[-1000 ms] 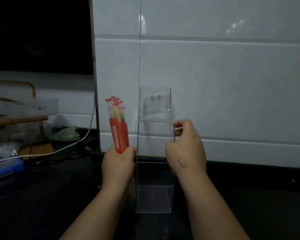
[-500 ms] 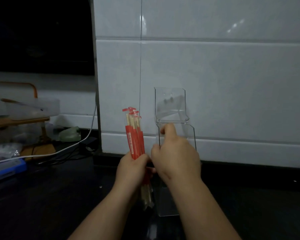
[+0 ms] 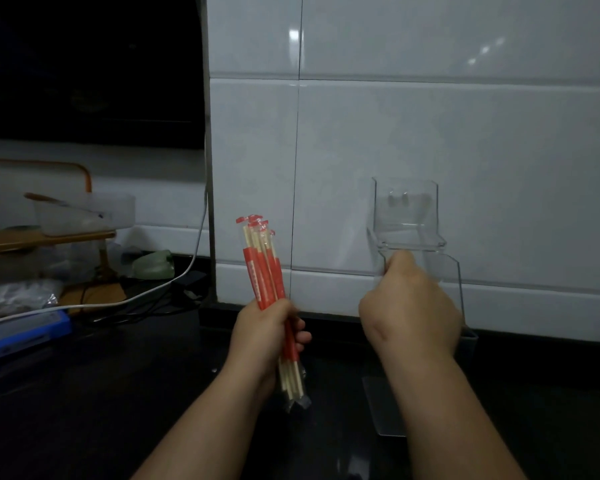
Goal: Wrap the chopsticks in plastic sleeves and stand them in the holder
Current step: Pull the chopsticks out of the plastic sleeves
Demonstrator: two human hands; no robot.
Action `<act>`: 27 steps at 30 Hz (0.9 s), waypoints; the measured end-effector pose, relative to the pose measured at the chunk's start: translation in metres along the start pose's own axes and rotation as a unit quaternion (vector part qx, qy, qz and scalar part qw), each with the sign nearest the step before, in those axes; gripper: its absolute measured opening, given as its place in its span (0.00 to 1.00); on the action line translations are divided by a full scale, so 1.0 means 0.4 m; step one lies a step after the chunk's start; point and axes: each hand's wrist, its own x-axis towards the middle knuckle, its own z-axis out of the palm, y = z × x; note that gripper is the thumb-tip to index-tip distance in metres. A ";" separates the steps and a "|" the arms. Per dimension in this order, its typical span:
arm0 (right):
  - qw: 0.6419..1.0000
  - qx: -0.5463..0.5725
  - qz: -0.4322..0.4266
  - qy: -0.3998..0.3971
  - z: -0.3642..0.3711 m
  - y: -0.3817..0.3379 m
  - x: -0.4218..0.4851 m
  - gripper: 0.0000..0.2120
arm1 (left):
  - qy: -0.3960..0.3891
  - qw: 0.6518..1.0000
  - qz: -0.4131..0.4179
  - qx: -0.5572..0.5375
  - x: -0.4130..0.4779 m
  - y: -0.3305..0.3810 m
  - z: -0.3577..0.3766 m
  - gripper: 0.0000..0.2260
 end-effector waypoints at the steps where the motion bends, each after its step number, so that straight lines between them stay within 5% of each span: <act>1: 1.000 0.006 0.002 0.003 -0.001 0.000 0.001 0.16 | 0.001 1.000 0.002 -0.007 0.002 0.002 -0.004 0.04; 5: 1.000 0.021 0.002 0.015 -0.003 0.007 0.004 0.28 | 0.014 0.999 0.021 -0.022 0.008 0.010 -0.018 0.11; 9: 1.000 0.022 -0.014 -0.001 -0.003 0.016 0.007 0.30 | 0.027 0.999 0.032 -0.030 0.020 0.008 -0.023 0.14; 13: 0.995 0.045 -0.048 0.075 0.000 0.014 0.010 0.25 | 0.018 0.998 0.033 -0.043 0.016 0.011 -0.022 0.10; 17: 0.936 0.219 -0.208 0.181 0.024 -0.037 -0.028 0.08 | 0.026 0.994 0.020 -0.105 0.016 0.020 -0.017 0.02; 20: 0.930 0.291 -0.224 0.036 0.068 -0.071 -0.057 0.05 | 0.049 0.981 -0.016 -0.187 0.032 0.020 -0.021 0.05; 23: 0.923 0.315 -0.141 -0.173 0.106 -0.073 -0.051 0.04 | 0.034 0.970 -0.046 -0.238 0.051 0.019 -0.032 0.10; 27: 0.874 0.284 -0.120 -0.376 0.129 -0.037 -0.020 0.24 | 0.040 0.975 -0.036 -0.214 0.061 0.013 -0.045 0.13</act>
